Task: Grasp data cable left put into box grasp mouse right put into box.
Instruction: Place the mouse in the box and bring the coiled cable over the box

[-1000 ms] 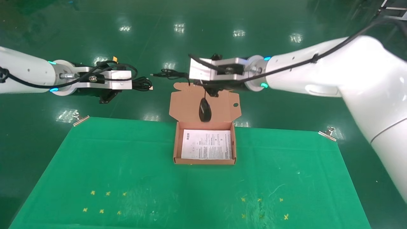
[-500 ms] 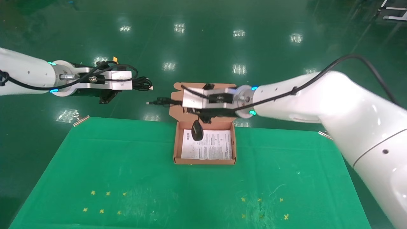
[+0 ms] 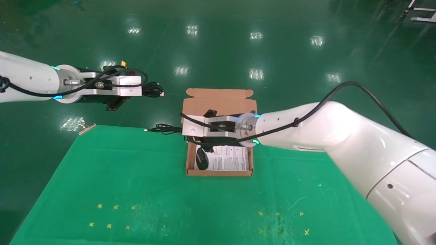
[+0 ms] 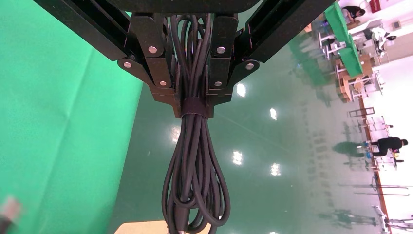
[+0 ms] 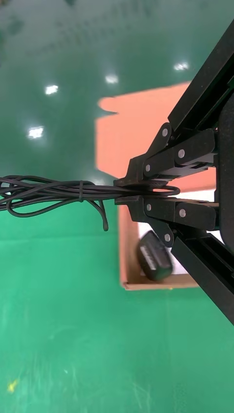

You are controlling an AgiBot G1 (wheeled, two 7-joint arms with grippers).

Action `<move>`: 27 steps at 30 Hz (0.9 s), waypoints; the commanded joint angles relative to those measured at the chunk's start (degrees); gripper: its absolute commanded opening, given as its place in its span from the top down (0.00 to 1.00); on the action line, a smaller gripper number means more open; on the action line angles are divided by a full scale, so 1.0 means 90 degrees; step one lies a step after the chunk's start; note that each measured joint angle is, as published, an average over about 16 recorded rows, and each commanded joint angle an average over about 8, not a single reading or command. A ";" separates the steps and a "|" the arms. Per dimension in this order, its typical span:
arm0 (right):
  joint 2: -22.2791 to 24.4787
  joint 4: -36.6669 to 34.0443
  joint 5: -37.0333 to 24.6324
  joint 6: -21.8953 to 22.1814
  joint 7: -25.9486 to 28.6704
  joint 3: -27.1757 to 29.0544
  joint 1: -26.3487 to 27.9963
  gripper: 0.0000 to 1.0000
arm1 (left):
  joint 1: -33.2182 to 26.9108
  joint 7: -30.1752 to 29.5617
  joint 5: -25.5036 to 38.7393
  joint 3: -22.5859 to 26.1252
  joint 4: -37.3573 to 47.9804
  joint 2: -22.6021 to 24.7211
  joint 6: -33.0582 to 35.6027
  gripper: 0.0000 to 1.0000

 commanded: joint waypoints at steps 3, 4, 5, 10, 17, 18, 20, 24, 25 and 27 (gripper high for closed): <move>0.0012 -0.0238 0.0262 0.0204 0.0196 -0.0179 -0.0094 1.00 | 0.0001 -0.0004 0.0003 0.0000 -0.0004 -0.0001 0.0001 1.00; 0.0014 -0.0330 0.0331 0.0256 0.0242 -0.0198 -0.0126 1.00 | 0.0001 -0.0005 0.0003 0.0000 -0.0005 -0.0001 0.0001 1.00; 0.0017 -0.0420 0.0400 0.0306 0.0285 -0.0215 -0.0158 1.00 | 0.0001 -0.0005 0.0003 0.0000 -0.0005 -0.0001 0.0001 1.00; 0.0016 -0.0747 0.0636 0.0430 0.0414 -0.0344 -0.0265 1.00 | 0.0001 -0.0007 0.0004 0.0001 -0.0007 -0.0002 0.0001 1.00; 0.0016 -0.0914 0.0764 0.0326 0.0533 -0.0576 -0.0263 0.20 | 0.0002 -0.0008 0.0005 0.0000 -0.0008 -0.0002 0.0002 1.00; 0.0027 -0.0915 0.0778 0.0305 0.0547 -0.0599 -0.0259 0.08 | 0.0003 -0.0008 0.0004 0.0000 -0.0009 -0.0002 0.0002 1.00; 0.0056 -0.0899 0.0805 0.0281 0.0565 -0.0628 -0.0258 0.00 | 0.0008 -0.0009 -0.0001 0.0000 -0.0011 0.0003 0.0001 1.00; 0.0142 -0.0796 0.0843 0.0273 0.0620 -0.0686 -0.0264 0.00 | 0.0064 -0.0013 -0.0021 0.0008 -0.0009 0.0054 -0.0029 1.00; 0.0164 -0.0762 0.0844 0.0284 0.0634 -0.0691 -0.0267 0.00 | 0.0087 -0.0014 -0.0029 0.0013 -0.0004 0.0077 -0.0043 1.00; 0.0207 -0.0705 0.0836 0.0307 0.0666 -0.0706 -0.0262 0.00 | 0.0148 -0.0010 -0.0050 0.0024 0.0017 0.0140 -0.0085 1.00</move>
